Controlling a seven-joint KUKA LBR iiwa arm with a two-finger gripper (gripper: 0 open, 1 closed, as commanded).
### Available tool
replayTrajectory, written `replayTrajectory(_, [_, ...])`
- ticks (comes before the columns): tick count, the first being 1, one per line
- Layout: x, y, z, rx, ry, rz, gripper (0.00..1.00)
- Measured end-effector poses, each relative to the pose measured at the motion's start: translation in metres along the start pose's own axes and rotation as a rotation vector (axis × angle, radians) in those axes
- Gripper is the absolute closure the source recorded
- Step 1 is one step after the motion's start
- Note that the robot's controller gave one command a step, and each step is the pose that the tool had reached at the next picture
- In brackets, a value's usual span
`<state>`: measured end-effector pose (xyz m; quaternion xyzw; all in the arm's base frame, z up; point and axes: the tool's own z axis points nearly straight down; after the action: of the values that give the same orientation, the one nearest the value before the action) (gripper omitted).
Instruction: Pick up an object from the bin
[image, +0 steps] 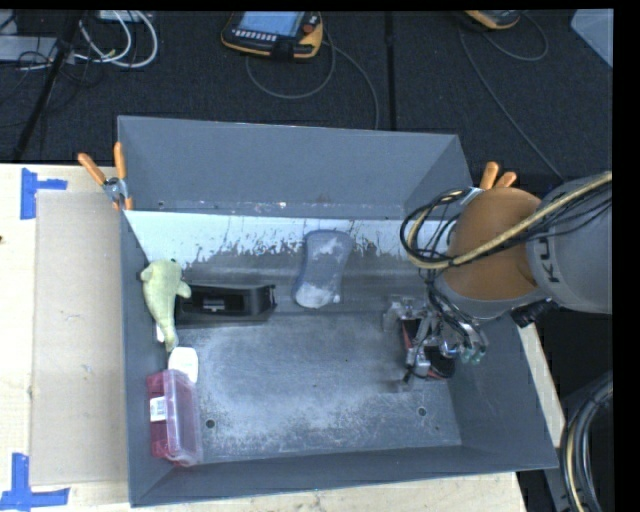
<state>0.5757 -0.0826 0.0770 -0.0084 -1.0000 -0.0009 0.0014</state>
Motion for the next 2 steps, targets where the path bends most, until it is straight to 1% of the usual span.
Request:
replayTrajectory(1, [-0.015, -0.012, -0.024, 0.0, 0.002, -0.158, 0.0])
replayTrajectory(2, [-0.008, -0.022, -0.066, 0.0, 0.0, -0.357, 0.0])
